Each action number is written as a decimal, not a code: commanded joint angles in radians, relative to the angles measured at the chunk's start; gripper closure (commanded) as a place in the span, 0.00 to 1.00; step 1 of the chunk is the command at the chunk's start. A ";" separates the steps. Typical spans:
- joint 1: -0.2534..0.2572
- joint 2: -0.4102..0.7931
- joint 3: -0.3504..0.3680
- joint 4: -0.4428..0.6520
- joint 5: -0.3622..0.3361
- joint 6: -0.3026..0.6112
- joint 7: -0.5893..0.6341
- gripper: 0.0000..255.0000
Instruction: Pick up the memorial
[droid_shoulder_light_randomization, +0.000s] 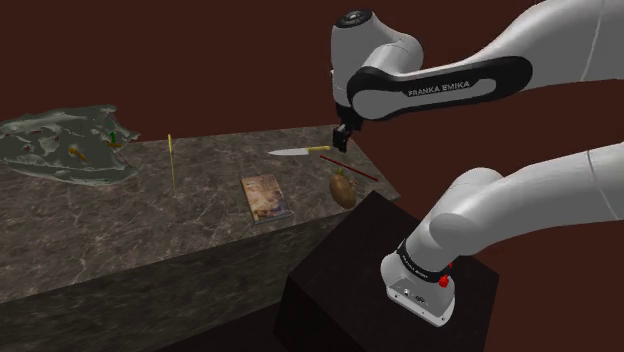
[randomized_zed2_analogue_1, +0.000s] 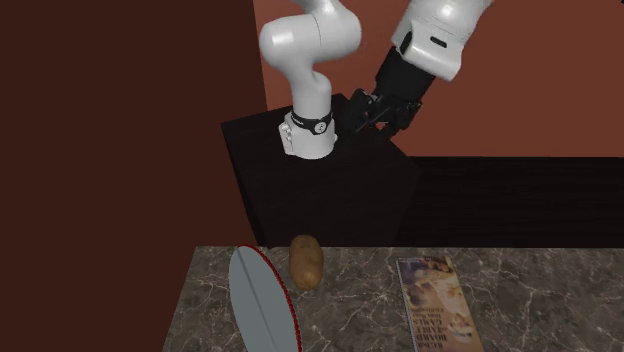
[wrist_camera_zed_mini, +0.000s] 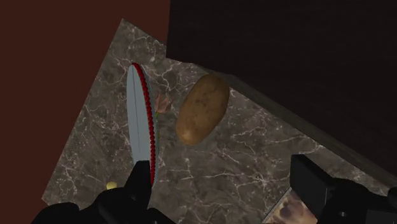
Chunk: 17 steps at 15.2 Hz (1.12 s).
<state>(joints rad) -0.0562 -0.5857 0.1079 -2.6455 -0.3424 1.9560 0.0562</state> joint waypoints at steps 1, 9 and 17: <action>-0.026 0.055 0.005 -0.025 -0.057 0.076 0.028 0.00; -0.169 0.335 0.035 -0.047 -0.381 0.323 0.239 0.00; -0.268 0.676 0.003 0.074 -0.823 0.398 0.551 0.00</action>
<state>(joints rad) -0.3165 0.0560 0.1194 -2.5866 -1.1096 2.3533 0.5725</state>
